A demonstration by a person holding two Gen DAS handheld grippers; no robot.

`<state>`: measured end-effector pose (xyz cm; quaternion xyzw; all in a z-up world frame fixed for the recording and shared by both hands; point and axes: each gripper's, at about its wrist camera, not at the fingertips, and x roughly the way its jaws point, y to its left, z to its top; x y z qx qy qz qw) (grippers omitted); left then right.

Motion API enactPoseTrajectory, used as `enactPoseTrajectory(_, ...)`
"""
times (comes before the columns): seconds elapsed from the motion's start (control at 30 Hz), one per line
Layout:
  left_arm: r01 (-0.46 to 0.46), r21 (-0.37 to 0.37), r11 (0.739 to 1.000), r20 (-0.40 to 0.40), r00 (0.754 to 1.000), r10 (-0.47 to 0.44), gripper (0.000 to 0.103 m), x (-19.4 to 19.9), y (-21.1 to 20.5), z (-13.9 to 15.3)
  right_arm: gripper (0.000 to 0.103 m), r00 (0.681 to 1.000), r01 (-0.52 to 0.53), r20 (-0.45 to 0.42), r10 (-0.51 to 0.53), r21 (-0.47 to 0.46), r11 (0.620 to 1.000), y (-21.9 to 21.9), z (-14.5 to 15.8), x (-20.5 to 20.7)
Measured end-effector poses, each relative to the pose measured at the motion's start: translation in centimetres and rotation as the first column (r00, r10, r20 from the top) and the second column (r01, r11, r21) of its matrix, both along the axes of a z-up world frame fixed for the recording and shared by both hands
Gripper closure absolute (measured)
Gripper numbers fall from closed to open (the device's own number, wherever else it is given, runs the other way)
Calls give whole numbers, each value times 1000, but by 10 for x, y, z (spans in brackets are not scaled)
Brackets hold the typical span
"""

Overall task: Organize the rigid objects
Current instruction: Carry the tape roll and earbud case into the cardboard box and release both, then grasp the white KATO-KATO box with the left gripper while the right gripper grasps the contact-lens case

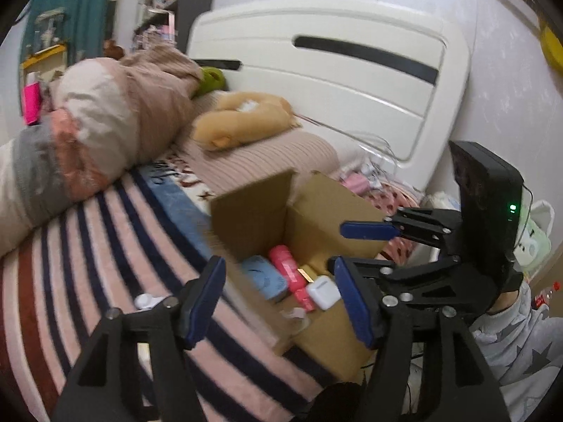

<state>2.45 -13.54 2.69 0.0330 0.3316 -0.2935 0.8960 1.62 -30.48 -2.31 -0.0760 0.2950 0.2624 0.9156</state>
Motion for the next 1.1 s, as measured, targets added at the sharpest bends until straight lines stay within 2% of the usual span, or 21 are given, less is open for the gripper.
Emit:
enactPoseTrajectory(0.13,-103,24,994,32,994,102,37,-9,42,0,60,996,-86,12,86,30,996,36,9,-12)
enactPoseTrajectory(0.27,-193,33,981,25,981,192,37,-14,90,-17,60,987,-162,6,162,22,986,85,5,-17)
enactPoseTrajectory(0.5,-259,3,966,-38,965,259,37,-12,154,-66,60,975,-205,-86,203,-18,979,171,-35,-8)
enactPoseTrajectory(0.57,-257,-18,966,-69,965,255,37,-9,167,-83,60,980,-171,-106,166,-34,985,187,-49,0)
enactPoseTrajectory(0.63,-251,-22,968,-92,964,248,38,-5,174,-99,60,991,-105,-93,96,-92,990,201,-65,9)
enactPoseTrajectory(0.73,-222,-42,974,-149,965,214,50,5,181,-129,60,994,-45,-106,29,-152,987,216,-90,27)
enactPoseTrajectory(0.93,-186,-101,977,-221,962,161,53,24,183,-166,60,982,83,-160,-105,-140,987,211,-131,71)
enactPoseTrajectory(1.1,-132,-137,982,-264,960,92,53,46,169,-186,60,971,130,-184,-154,-137,982,201,-151,104)
